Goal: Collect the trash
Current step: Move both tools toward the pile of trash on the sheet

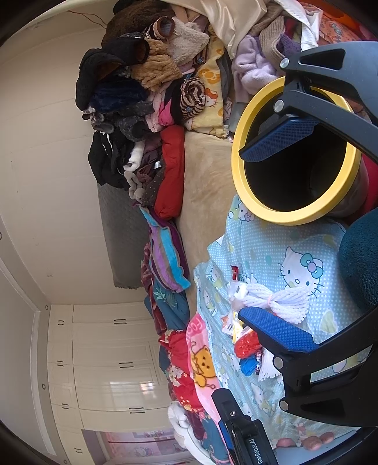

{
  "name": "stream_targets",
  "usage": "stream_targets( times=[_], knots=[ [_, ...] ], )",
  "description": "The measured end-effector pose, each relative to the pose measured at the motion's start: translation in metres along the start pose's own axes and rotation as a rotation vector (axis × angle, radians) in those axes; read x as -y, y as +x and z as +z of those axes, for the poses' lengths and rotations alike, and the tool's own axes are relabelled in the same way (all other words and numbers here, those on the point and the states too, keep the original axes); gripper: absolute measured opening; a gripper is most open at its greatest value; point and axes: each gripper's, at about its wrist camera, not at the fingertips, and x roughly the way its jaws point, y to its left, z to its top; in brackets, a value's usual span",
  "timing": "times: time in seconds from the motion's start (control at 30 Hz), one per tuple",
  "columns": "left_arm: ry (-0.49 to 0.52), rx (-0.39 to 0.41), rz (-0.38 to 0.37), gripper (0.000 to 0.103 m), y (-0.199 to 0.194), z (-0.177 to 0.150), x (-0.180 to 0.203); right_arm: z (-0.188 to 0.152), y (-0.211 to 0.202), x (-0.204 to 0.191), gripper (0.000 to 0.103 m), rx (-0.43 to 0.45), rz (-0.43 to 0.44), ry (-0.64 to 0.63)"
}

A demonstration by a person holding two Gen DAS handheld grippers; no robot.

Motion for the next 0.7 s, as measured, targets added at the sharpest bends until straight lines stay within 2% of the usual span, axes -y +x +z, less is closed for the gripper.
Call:
stream_targets(
  times=[0.3, 0.7],
  knots=[
    [-0.033, -0.026, 0.015, 0.092, 0.019, -0.003, -0.014, 0.000, 0.020, -0.013, 0.097, -0.050, 0.050, -0.012],
    [-0.095, -0.005, 0.096, 0.092, 0.029, 0.014, -0.048, 0.004, 0.034, -0.055, 0.097, -0.074, 0.146, -0.055]
  ],
)
